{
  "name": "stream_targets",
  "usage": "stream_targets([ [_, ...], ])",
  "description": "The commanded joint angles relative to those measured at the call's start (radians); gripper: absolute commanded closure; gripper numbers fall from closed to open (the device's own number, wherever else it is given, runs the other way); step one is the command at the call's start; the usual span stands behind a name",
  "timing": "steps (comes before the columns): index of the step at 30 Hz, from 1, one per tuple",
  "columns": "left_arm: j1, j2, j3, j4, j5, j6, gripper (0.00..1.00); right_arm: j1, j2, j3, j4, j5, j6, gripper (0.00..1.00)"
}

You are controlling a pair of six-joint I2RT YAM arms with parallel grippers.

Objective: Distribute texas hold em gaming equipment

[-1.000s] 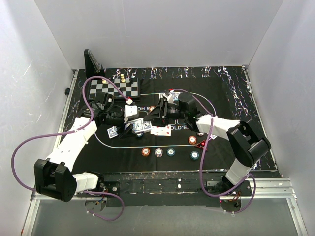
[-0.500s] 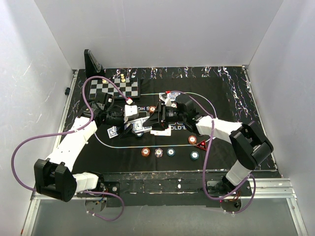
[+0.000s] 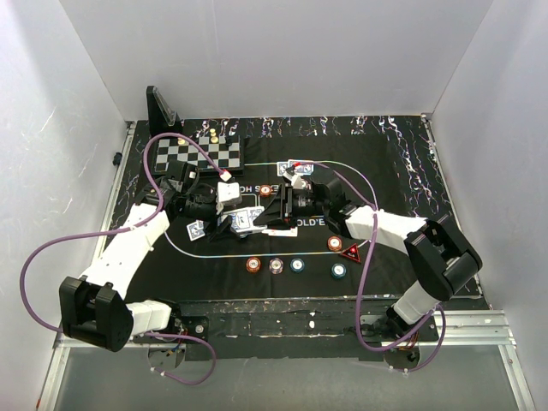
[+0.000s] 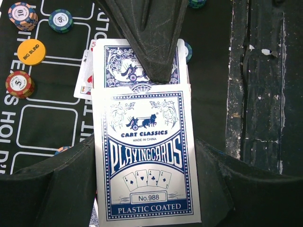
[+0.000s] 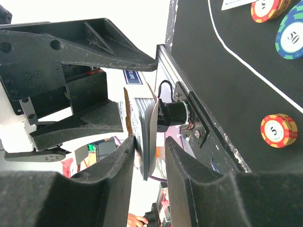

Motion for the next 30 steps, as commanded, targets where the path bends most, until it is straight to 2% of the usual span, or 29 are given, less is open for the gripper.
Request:
stream_targets([
  [1, -0.001, -0.046, 0.003, 0.032, 0.053, -0.015, 0.87, -0.012, -0.035, -0.025, 0.031, -0.004, -0.001, 0.62],
  [7, -0.001, -0.055, -0.005, 0.032, 0.055, -0.02, 0.89, -0.026, -0.052, -0.04, 0.028, -0.004, 0.001, 0.64],
  [9, -0.002, -0.055, -0.008, 0.034, 0.058, -0.024, 0.93, -0.032, -0.056, -0.043, 0.025, -0.004, -0.002, 0.65],
  [16, -0.002, -0.074, -0.02, 0.084, 0.079, -0.095, 0.98, -0.044, -0.091, -0.051, 0.002, -0.009, -0.012, 0.66],
  [20, -0.001, -0.084, -0.037, 0.136, 0.104, -0.168, 1.0, -0.05, -0.11, -0.045, -0.027, -0.009, -0.027, 0.6],
  [24, -0.002, -0.101, -0.062, 0.204, 0.127, -0.265, 1.0, -0.055, -0.144, -0.017, -0.133, 0.005, -0.077, 0.51],
  [30, -0.002, -0.106, -0.079, 0.219, 0.148, -0.294, 1.0, -0.078, -0.173, 0.027, -0.271, 0.025, -0.16, 0.51],
])
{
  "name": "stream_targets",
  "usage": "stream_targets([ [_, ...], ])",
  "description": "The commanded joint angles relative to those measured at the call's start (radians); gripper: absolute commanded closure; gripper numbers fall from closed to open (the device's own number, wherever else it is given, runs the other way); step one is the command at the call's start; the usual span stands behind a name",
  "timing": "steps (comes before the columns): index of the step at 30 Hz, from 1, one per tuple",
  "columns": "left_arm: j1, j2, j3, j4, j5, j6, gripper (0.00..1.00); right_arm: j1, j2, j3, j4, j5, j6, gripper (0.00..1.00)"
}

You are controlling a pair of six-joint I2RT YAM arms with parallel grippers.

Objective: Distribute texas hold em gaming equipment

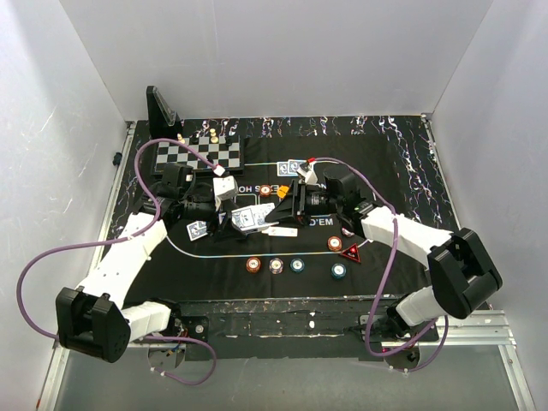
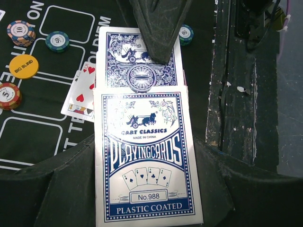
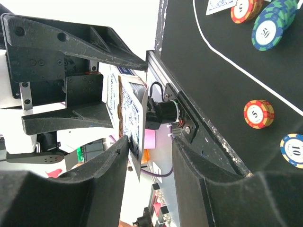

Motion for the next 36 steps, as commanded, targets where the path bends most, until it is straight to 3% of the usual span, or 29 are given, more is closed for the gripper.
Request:
stream_targets([
  [1, -0.002, -0.04, -0.007, 0.053, 0.06, -0.037, 1.0, -0.02, -0.029, 0.055, -0.088, 0.008, -0.073, 0.51],
  [13, -0.002, -0.052, -0.028, 0.113, 0.075, -0.082, 1.0, -0.039, -0.064, 0.061, -0.091, 0.005, -0.064, 0.52],
  [18, -0.001, -0.053, -0.025, 0.117, 0.075, -0.08, 1.0, -0.036, -0.044, 0.03, 0.053, -0.013, 0.03, 0.39],
  [23, -0.001, -0.05, -0.015, 0.116, 0.073, -0.082, 1.0, 0.015, 0.031, -0.003, 0.328, -0.027, 0.192, 0.3],
  [28, -0.001, -0.047, -0.005, 0.11, 0.066, -0.069, 1.0, 0.085, 0.112, 0.058, 0.354, -0.021, 0.214, 0.27],
  [30, -0.001, -0.043, -0.002, 0.105, 0.06, -0.068, 1.0, 0.099, 0.129, 0.067, 0.363, -0.015, 0.225, 0.3],
  [33, -0.001, -0.041, 0.005, 0.088, 0.049, -0.051, 1.0, 0.104, 0.132, 0.06, 0.369, 0.004, 0.236, 0.46],
  [36, -0.002, -0.052, 0.001, 0.067, 0.032, -0.013, 0.87, 0.104, 0.118, 0.043, 0.37, 0.027, 0.239, 0.61],
])
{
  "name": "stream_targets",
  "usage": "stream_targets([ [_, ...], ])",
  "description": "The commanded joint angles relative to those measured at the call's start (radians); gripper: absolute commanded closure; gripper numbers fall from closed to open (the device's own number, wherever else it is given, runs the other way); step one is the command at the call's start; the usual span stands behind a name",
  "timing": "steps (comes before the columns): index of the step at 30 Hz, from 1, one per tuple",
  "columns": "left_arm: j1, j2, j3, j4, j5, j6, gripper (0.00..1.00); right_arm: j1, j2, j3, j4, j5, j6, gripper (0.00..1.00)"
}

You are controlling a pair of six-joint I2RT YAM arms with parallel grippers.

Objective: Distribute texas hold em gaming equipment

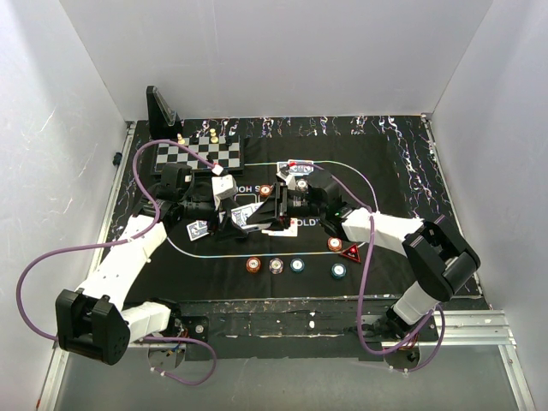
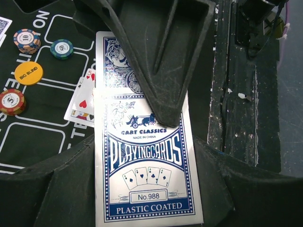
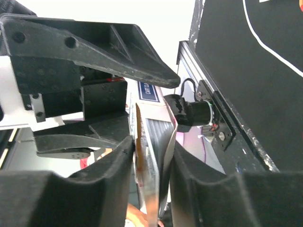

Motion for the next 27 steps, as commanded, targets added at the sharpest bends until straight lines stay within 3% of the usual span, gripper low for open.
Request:
stream_targets([
  [1, -0.001, -0.042, 0.028, -0.029, -0.008, 0.071, 0.8, -0.002, -0.03, 0.019, 0.078, 0.037, 0.016, 0.65],
  [2, -0.001, -0.045, 0.027, -0.04, -0.02, 0.097, 0.69, -0.002, -0.032, 0.017, 0.078, 0.039, 0.014, 0.69],
  [4, -0.001, -0.043, 0.031, -0.061, -0.038, 0.134, 0.55, -0.002, -0.036, 0.014, 0.072, 0.047, 0.005, 0.75],
  [7, -0.001, -0.032, 0.048, -0.074, -0.054, 0.151, 0.45, 0.006, -0.035, 0.017, 0.061, 0.053, -0.009, 0.8],
  [9, -0.004, -0.022, 0.056, -0.077, -0.054, 0.152, 0.32, 0.016, -0.03, 0.028, 0.028, 0.056, -0.029, 0.8],
  [15, -0.032, -0.028, 0.06, -0.084, -0.091, 0.168, 0.21, 0.027, -0.022, 0.032, -0.003, 0.065, -0.042, 0.81],
  [27, -0.094, -0.019, 0.053, -0.133, -0.15, 0.235, 0.19, 0.043, -0.009, 0.075, -0.066, 0.082, -0.073, 0.81],
])
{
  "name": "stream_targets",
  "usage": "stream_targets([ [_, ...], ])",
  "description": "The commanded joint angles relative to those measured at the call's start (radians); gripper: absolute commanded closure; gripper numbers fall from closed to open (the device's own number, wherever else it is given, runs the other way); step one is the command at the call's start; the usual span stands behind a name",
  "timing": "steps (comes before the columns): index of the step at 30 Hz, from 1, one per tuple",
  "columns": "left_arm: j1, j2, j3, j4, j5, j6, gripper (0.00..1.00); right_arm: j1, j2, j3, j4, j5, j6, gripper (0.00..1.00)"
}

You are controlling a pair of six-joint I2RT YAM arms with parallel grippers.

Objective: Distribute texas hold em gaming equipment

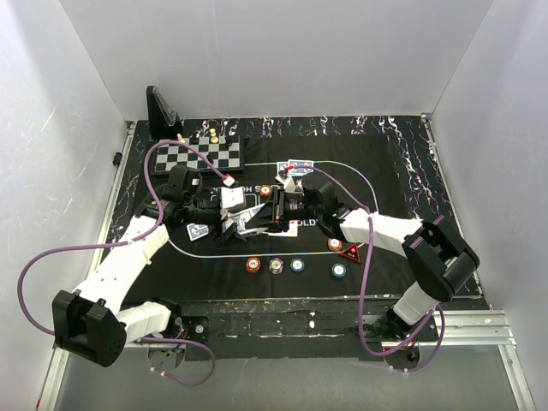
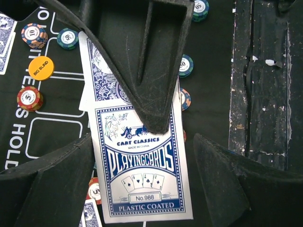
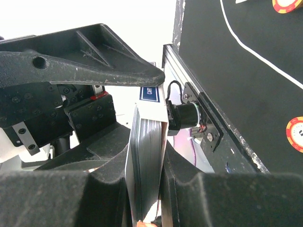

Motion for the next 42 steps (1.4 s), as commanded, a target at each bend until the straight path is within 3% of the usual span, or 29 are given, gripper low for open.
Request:
stream_targets([
  [1, -0.026, -0.008, 0.026, -0.024, -0.004, 0.031, 0.19, 0.017, -0.002, 0.069, 0.011, 0.013, -0.025, 0.81],
  [9, -0.041, 0.003, 0.026, -0.024, -0.012, 0.036, 0.24, 0.023, -0.005, 0.089, -0.037, 0.029, -0.055, 0.8],
  [13, -0.04, -0.009, 0.016, -0.027, -0.018, 0.042, 0.39, 0.024, -0.011, 0.077, -0.043, 0.025, -0.053, 0.77],
  [16, -0.04, -0.012, 0.01, -0.026, -0.019, 0.033, 0.51, 0.024, -0.016, 0.074, -0.046, 0.025, -0.056, 0.69],
  [20, -0.04, -0.015, 0.012, -0.027, -0.012, 0.004, 0.58, 0.017, -0.029, 0.072, -0.077, 0.024, -0.07, 0.54],
  [23, -0.04, -0.026, 0.004, -0.026, -0.013, 0.0, 0.59, -0.007, -0.063, 0.054, -0.123, 0.029, -0.096, 0.45],
  [27, -0.041, -0.035, -0.003, -0.021, -0.007, -0.007, 0.6, -0.052, -0.127, 0.034, -0.204, 0.045, -0.149, 0.42],
  [31, -0.041, -0.035, -0.002, -0.018, -0.002, -0.007, 0.6, -0.062, -0.138, 0.065, -0.305, 0.055, -0.2, 0.42],
  [42, -0.041, -0.03, 0.006, -0.017, -0.009, -0.016, 0.6, -0.052, -0.12, 0.108, -0.37, 0.05, -0.234, 0.49],
])
